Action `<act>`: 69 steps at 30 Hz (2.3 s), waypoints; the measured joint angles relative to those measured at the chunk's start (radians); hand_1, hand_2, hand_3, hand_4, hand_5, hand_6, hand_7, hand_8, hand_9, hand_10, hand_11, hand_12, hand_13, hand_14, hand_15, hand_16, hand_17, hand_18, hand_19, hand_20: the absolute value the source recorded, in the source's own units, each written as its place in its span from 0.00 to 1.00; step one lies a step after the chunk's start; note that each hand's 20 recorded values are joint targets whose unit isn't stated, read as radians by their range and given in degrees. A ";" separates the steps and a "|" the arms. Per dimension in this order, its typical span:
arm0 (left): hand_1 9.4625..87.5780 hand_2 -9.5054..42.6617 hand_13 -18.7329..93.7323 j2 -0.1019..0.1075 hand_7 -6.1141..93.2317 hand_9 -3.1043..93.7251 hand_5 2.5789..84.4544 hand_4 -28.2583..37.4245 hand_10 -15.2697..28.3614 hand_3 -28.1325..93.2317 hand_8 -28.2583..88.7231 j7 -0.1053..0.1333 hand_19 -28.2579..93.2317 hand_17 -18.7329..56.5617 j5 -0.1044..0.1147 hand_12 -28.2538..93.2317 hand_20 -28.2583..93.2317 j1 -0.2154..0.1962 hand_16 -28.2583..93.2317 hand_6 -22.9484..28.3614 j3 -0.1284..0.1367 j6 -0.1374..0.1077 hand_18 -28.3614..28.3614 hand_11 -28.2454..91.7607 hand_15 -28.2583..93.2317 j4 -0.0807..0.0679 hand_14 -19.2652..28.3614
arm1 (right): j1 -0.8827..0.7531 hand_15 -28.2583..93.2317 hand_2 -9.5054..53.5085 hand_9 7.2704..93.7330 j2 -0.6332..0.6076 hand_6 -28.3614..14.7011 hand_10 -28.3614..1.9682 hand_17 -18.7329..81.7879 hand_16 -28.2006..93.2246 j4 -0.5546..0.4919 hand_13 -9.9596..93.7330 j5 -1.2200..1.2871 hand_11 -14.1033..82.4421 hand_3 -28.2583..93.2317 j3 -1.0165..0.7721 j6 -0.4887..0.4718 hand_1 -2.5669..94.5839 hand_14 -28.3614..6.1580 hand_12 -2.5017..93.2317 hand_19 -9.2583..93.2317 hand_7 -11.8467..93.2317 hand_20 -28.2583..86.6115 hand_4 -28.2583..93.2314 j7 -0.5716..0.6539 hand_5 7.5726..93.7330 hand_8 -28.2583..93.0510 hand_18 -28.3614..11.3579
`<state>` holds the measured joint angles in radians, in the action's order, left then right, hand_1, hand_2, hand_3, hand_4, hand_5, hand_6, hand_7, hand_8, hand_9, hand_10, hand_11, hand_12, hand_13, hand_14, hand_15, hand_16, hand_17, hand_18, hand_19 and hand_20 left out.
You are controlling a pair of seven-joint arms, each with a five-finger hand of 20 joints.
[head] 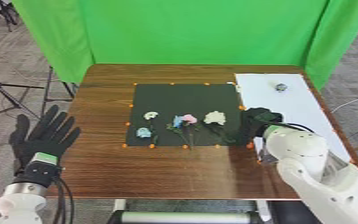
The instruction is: Arrange flowers
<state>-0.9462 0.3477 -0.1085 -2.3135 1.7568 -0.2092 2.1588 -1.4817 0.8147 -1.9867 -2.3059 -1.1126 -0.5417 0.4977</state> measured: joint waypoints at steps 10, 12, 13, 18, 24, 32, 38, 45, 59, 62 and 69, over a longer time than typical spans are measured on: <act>0.21 0.35 0.28 -0.003 0.19 0.29 0.37 0.00 0.65 0.80 0.16 -0.013 0.43 0.16 -0.008 0.33 0.31 0.005 0.19 0.56 0.001 0.003 0.71 0.38 0.45 -0.001 0.67 | -0.014 0.69 0.54 0.60 0.002 0.66 0.37 0.40 0.45 -0.018 0.51 0.025 0.39 0.99 -0.052 -0.096 0.35 0.35 0.24 0.79 0.31 0.53 0.17 -0.153 0.71 0.15 0.19; 0.21 0.35 0.28 -0.003 0.19 0.29 0.37 0.00 0.65 0.80 0.16 -0.018 0.43 0.16 -0.012 0.33 0.31 0.006 0.19 0.56 0.001 0.007 0.71 0.38 0.45 -0.002 0.67 | -0.001 0.69 0.53 0.60 0.001 0.67 0.38 0.40 0.45 -0.021 0.51 0.010 0.39 0.99 -0.058 -0.150 0.36 0.36 0.24 0.79 0.31 0.53 0.16 -0.241 0.69 0.12 0.19; 0.21 0.35 0.28 -0.003 0.19 0.29 0.37 0.00 0.65 0.80 0.16 -0.019 0.43 0.16 -0.013 0.33 0.31 0.008 0.19 0.56 0.001 0.008 0.71 0.38 0.45 -0.003 0.67 | 0.007 0.69 0.53 0.59 0.001 0.67 0.38 0.40 0.45 -0.022 0.51 0.002 0.39 0.99 -0.053 -0.164 0.35 0.36 0.24 0.79 0.31 0.53 0.15 -0.273 0.68 0.12 0.19; 0.21 0.36 0.28 -0.003 0.19 0.29 0.37 0.00 0.65 0.80 0.16 -0.024 0.43 0.16 -0.016 0.33 0.31 0.017 0.19 0.56 -0.002 0.012 0.71 0.38 0.46 -0.006 0.67 | 0.032 0.69 0.53 0.59 0.004 0.67 0.38 0.40 0.45 -0.027 0.51 -0.004 0.39 0.98 0.001 -0.140 0.36 0.36 0.24 0.79 0.31 0.54 0.15 -0.278 0.66 0.12 0.18; 0.21 0.36 0.28 -0.003 0.19 0.29 0.37 0.00 0.65 0.80 0.16 -0.025 0.43 0.16 -0.016 0.33 0.31 0.019 0.19 0.56 -0.003 0.012 0.71 0.38 0.46 -0.007 0.67 | 0.031 0.69 0.51 0.59 0.021 0.68 0.39 0.41 0.45 -0.027 0.51 0.013 0.39 0.98 0.025 -0.094 0.36 0.37 0.24 0.80 0.31 0.54 0.14 -0.269 0.66 0.12 0.18; 0.21 0.36 0.28 -0.004 0.19 0.30 0.37 0.00 0.65 0.80 0.16 -0.024 0.43 0.16 -0.014 0.33 0.31 0.019 0.19 0.56 -0.003 0.011 0.71 0.38 0.45 -0.007 0.66 | 0.021 0.70 0.48 0.61 0.027 0.59 0.36 0.42 0.43 -0.045 0.54 -0.048 0.39 0.97 0.040 -0.080 0.34 0.33 0.24 0.81 0.35 0.54 0.14 -0.255 0.66 0.21 0.14; 0.21 0.36 0.28 -0.004 0.19 0.30 0.37 0.00 0.65 0.80 0.16 -0.022 0.43 0.16 -0.014 0.33 0.31 0.017 0.19 0.56 -0.003 0.011 0.71 0.38 0.45 -0.007 0.67 | -0.005 0.72 0.33 0.65 0.025 0.54 0.33 0.45 0.40 -0.050 0.57 -0.045 0.40 0.94 0.015 -0.052 0.36 0.32 0.24 0.85 0.37 0.55 0.12 -0.112 0.67 0.24 0.12; 0.21 0.36 0.28 -0.004 0.19 0.29 0.37 0.00 0.66 0.80 0.16 -0.021 0.43 0.16 -0.019 0.33 0.31 0.015 0.19 0.56 -0.003 0.009 0.71 0.38 0.45 -0.006 0.67 | -0.012 0.64 0.27 0.53 0.004 0.53 0.32 0.44 0.36 0.021 0.51 -0.145 0.31 0.92 -0.002 0.295 0.34 0.33 0.20 0.84 0.30 0.53 0.09 -0.009 0.56 0.13 0.14; 0.21 0.36 0.27 0.013 0.19 0.29 0.37 0.00 0.65 0.80 0.16 -0.027 0.42 0.16 -0.117 0.33 0.31 0.020 0.19 0.56 -0.019 -0.002 0.70 0.38 0.45 -0.003 0.66 | 0.368 0.48 0.14 0.29 0.043 0.50 0.36 0.35 0.29 0.425 0.33 -0.033 0.24 0.91 0.128 0.457 0.32 0.36 0.15 0.70 0.26 0.45 0.05 -0.003 0.37 0.13 0.17; 0.21 0.36 0.27 0.015 0.19 0.29 0.37 0.00 0.65 0.80 0.16 -0.041 0.42 0.16 -0.161 0.33 0.31 0.022 0.19 0.56 -0.019 0.000 0.70 0.38 0.45 0.001 0.66 | 0.472 0.48 0.15 0.28 0.055 0.50 0.36 0.35 0.28 0.538 0.32 0.081 0.24 0.90 0.197 0.403 0.31 0.36 0.14 0.70 0.25 0.44 0.05 0.061 0.35 0.14 0.17; 0.21 0.36 0.27 0.023 0.19 0.29 0.37 0.00 0.65 0.80 0.16 -0.051 0.42 0.16 -0.189 0.34 0.31 0.051 0.19 0.56 -0.040 0.003 0.70 0.38 0.45 0.003 0.66 | 0.604 0.48 0.16 0.23 0.070 0.52 0.39 0.34 0.27 0.730 0.29 0.119 0.24 0.91 0.257 0.296 0.31 0.36 0.12 0.68 0.25 0.43 0.05 0.076 0.31 0.14 0.19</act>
<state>-0.9234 0.2962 -0.2973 -2.2620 1.7169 -0.2064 2.1614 -0.8778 0.8849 -1.2563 -2.1865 -0.8558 -0.2458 0.5738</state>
